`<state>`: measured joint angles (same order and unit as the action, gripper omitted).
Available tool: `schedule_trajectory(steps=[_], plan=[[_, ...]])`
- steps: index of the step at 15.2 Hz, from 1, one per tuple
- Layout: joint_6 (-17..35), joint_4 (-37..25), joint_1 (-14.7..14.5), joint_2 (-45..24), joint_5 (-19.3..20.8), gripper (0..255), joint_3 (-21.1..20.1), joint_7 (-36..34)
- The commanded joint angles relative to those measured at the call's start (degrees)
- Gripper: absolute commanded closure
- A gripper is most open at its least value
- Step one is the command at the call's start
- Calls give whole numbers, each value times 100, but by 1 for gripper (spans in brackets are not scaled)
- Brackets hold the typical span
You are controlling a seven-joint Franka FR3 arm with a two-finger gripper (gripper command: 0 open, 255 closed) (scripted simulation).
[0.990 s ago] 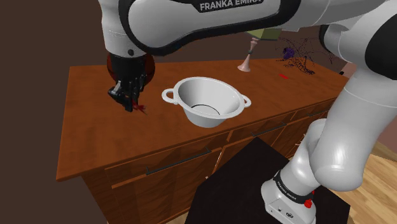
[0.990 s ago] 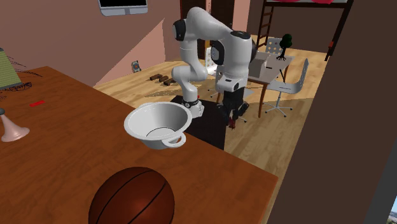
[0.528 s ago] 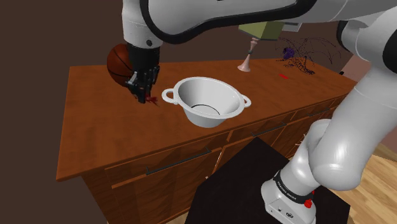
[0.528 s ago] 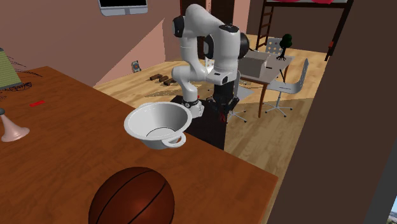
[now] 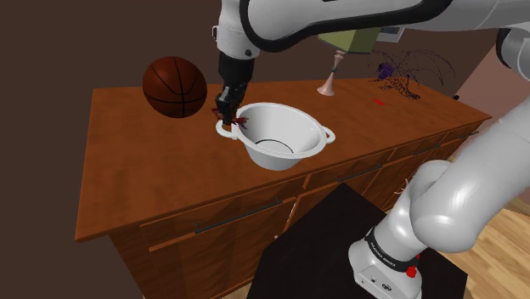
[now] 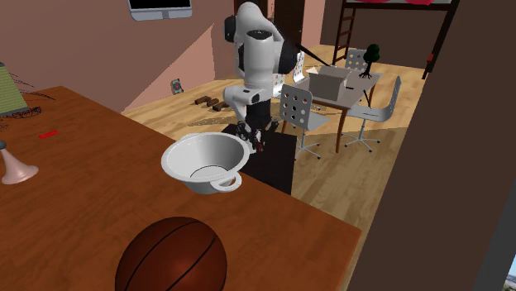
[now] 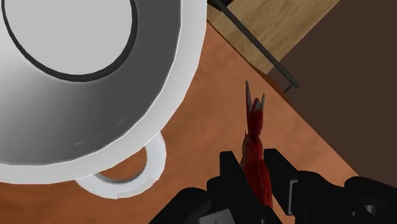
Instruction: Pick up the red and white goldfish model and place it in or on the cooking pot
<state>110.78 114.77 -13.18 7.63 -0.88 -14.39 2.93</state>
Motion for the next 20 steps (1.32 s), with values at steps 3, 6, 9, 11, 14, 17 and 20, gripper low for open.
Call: schedule_trajectory(steps=[3, 6, 9, 11, 14, 17, 20], plan=[[26, 470, 206, 453, -85, 255, 336, 590], [36, 735, 361, 706, -92, 255, 602, 1016], [36, 942, 519, 907, -67, 255, 878, 1440], [32, 1047, 626, 1013, -36, 255, 1066, 1720], [25, 1158, 790, 1127, 27, 255, 1354, 2140], [98, 1260, 873, 1154, 64, 255, 1502, 2353], [333, 1459, 872, 1118, 63, 255, 1503, 2355]])
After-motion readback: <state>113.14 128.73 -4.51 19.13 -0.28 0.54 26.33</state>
